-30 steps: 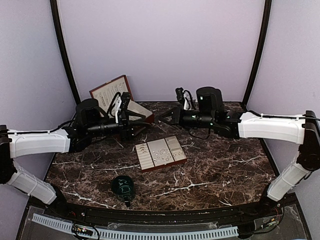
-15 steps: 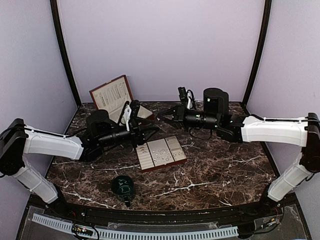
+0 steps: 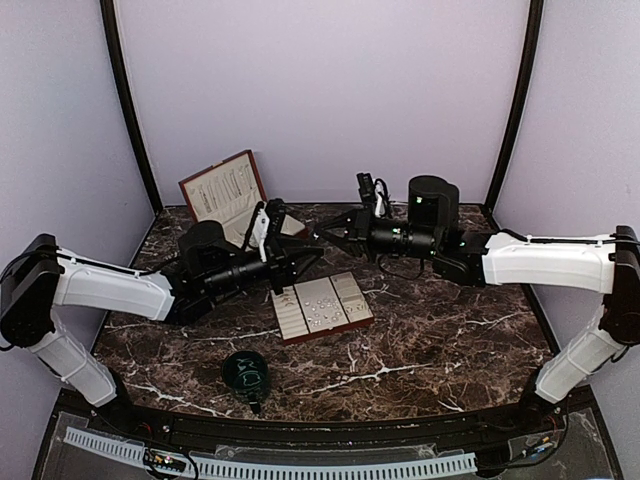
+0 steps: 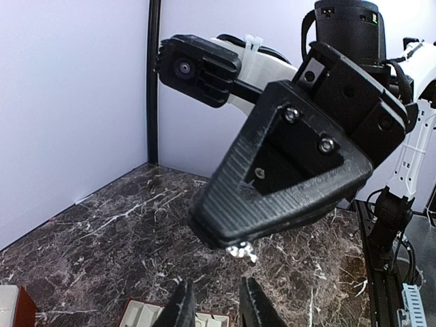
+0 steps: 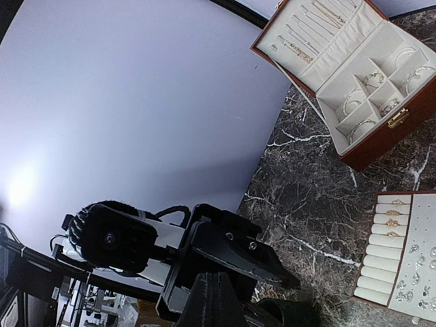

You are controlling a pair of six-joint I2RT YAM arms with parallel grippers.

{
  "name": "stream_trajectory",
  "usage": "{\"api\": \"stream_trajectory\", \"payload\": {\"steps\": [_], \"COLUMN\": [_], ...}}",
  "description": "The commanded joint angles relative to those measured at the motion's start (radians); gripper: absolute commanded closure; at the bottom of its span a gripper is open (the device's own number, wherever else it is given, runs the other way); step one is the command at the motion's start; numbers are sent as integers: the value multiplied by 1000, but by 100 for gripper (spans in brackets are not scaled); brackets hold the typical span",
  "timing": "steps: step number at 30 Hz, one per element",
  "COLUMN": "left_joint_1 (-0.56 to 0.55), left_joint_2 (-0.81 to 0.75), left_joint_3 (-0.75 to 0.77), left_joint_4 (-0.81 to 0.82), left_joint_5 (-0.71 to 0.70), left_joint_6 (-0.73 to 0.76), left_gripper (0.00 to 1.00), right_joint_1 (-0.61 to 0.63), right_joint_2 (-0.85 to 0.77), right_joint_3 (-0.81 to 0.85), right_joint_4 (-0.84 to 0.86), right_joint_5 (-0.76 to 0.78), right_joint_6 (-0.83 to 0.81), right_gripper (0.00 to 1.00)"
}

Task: Organize the mixed jewelry
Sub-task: Pass from the right arm to the left

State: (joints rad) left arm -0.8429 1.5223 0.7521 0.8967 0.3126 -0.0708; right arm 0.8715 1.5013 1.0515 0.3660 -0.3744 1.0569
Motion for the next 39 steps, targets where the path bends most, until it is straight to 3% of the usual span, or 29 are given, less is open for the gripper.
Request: {"api": "stream_trajectory", "payload": {"steps": [1,17,28,39], "left_joint_1": [-6,-15,-33,-38], "left_joint_2": [1,1,-19,-20], "left_joint_3": [34,47,41,36], "left_joint_4": [62,76,74,57], "left_joint_5": [-19,-12,-26,-34], "left_joint_6": [2,7,24,18], "left_gripper": [77,85,100,100], "right_joint_1": [6,6,6,7], "right_joint_2": [-9,6,11,10], "right_joint_3": [-10,-14,-36,-44], "right_joint_4": [47,46,48,37], "right_joint_5": [-12,-17,-5,3], "right_joint_6": [11,23,32,26], "right_gripper": [100,100,100,100]}}
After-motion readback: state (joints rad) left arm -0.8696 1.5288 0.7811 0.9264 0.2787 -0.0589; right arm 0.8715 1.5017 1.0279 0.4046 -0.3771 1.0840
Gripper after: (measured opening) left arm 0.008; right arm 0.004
